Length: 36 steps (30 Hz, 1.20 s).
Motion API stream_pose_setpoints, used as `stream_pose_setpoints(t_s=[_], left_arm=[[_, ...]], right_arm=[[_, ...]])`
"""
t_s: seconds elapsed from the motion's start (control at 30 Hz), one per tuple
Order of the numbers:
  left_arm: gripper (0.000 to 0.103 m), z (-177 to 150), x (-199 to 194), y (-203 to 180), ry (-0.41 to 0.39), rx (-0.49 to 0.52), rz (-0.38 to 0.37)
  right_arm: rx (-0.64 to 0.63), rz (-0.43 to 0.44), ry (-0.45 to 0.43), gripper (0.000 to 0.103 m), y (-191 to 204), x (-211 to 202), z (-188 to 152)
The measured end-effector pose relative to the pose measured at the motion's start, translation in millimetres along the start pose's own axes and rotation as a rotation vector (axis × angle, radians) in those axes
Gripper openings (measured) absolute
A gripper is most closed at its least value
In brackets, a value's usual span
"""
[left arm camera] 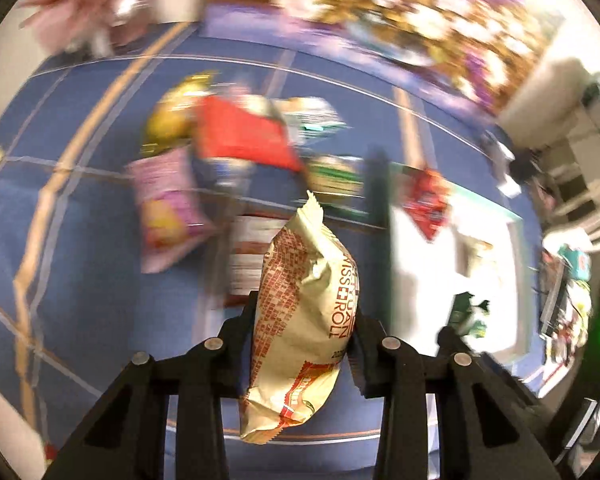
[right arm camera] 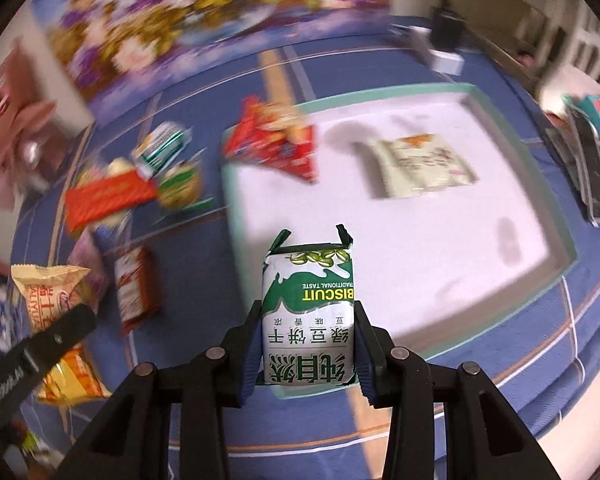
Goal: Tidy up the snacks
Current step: 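Carry both packs to the white tray and release them inside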
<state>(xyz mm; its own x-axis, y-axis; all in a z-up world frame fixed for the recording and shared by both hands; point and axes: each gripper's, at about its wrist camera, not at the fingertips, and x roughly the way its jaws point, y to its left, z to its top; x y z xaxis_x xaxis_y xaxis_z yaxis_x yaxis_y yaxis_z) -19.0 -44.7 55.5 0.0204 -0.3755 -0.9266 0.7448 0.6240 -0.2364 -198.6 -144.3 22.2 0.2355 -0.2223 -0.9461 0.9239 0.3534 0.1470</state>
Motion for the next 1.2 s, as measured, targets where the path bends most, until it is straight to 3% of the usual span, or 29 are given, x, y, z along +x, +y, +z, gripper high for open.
stream_pose_setpoints(t_s=[0.23,0.43,0.67,0.7,0.8,0.9,1.0,1.03,1.2], left_arm=[[0.040,-4.6,28.7,-79.4,0.013,0.107,-0.092],[0.040,-12.6,54.8,-109.5,0.056,0.132,-0.128],[0.040,-16.0,66.3,-131.6,0.063,0.171,-0.157],[0.042,-16.9,66.9,-133.3,0.064,0.179,-0.150],[0.062,-16.0,65.0,-132.3,0.058,0.179,-0.147],[0.066,-12.4,59.1,-125.9,0.049,0.155,-0.155],[0.077,-7.7,50.4,-115.2,0.030,0.127,-0.117],[0.082,-6.2,47.6,-110.9,0.023,0.118,-0.088],[0.091,4.5,30.0,-79.8,-0.038,0.067,0.103]], right_arm=[[0.139,-0.072,0.037,0.042,-55.5,11.3,22.0],[0.221,-0.127,0.037,0.042,-103.1,19.6,37.7],[0.253,-0.134,0.007,0.042,-127.2,17.4,43.3],[0.254,-0.135,0.005,0.043,-128.4,17.9,42.7],[0.255,-0.133,0.002,0.043,-130.9,14.6,40.9],[0.247,-0.132,-0.001,0.043,-127.8,14.6,41.1],[0.225,-0.133,0.004,0.048,-123.7,15.4,41.0],[0.216,-0.137,0.006,0.055,-120.1,16.7,40.9],[0.150,-0.162,-0.001,0.069,-102.0,17.2,38.6]])
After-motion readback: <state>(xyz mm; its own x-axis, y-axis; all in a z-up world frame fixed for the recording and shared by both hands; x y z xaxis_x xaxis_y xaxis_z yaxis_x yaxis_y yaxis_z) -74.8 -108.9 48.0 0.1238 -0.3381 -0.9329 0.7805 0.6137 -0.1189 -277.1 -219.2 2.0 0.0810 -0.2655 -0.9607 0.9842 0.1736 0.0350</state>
